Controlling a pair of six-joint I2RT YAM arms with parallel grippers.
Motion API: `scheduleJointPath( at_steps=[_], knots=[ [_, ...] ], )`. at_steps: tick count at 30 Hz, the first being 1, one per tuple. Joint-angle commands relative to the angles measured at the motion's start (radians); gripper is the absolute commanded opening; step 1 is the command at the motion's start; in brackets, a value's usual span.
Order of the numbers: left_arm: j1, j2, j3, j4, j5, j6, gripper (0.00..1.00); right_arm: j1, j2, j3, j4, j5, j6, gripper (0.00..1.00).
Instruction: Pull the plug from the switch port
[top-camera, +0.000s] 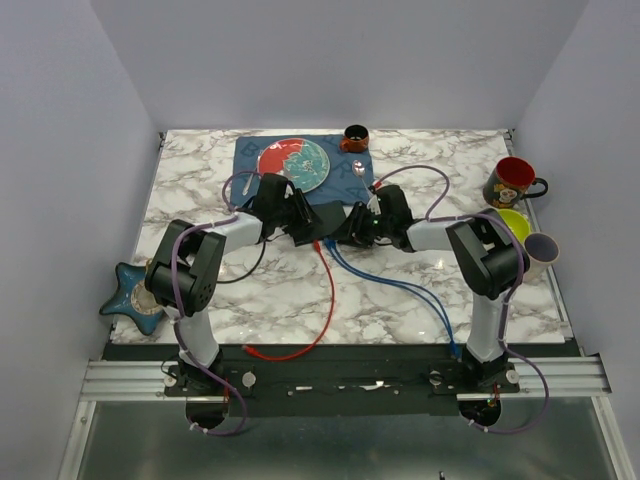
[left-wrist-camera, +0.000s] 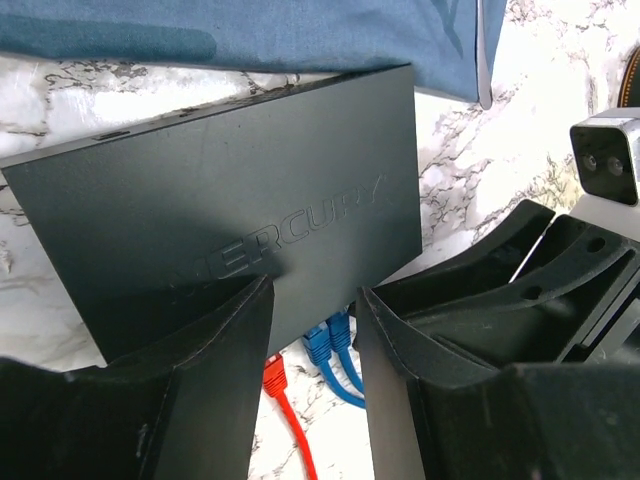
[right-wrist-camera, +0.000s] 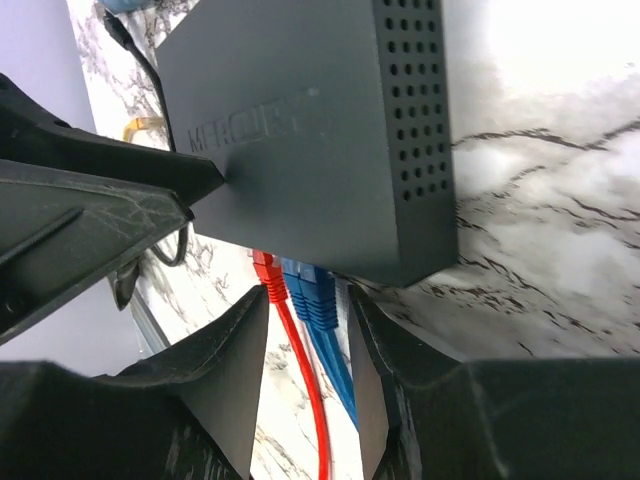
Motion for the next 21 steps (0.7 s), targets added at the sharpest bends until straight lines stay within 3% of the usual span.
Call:
scheduleJointPath(
  at_steps=[1, 12, 21],
  knots=[
    [0.007, 0.031, 0.028, -0.004, 0.030, 0.011, 0.53, -0.008, 0.003, -0.020, -0.007, 0.019, -0.018, 0.45],
    [0.005, 0.046, 0.025, -0.016, 0.027, 0.016, 0.52, -0.014, 0.063, 0.032, -0.005, -0.007, -0.018, 0.43],
    [0.005, 0.058, 0.025, -0.016, 0.035, 0.017, 0.52, -0.020, 0.097, 0.011, 0.090, -0.064, 0.052, 0.41]
  ],
)
